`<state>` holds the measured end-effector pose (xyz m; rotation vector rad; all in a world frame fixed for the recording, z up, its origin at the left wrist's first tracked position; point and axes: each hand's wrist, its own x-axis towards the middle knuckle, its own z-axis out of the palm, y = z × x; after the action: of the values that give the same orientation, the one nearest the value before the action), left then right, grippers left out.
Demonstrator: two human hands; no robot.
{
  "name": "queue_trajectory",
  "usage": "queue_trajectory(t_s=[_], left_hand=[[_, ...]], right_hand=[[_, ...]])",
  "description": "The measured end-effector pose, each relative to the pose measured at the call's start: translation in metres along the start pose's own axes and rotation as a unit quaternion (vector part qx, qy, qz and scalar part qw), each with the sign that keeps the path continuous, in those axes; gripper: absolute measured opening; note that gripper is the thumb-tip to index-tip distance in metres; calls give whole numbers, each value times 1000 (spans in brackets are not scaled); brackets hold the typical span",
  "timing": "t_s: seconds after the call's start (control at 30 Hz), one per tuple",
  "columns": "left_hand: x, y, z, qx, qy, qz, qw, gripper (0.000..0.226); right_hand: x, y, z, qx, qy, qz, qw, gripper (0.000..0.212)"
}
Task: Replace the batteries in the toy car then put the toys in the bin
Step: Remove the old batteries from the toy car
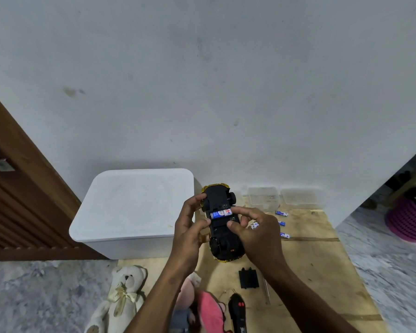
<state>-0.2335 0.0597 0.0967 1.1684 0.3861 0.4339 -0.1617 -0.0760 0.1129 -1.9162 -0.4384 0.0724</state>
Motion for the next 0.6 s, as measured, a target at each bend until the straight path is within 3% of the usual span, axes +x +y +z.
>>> queue_trajectory(t_s=[0.37,0.6], left_hand=[[2,-1,0,-10,-11,-2,1000,53],[6,-1,-3,16,-11,1,1000,54]], right_hand=[[3,-1,3,53,4,43,998,29],[-3,-3,5,12,32,3,999,33]])
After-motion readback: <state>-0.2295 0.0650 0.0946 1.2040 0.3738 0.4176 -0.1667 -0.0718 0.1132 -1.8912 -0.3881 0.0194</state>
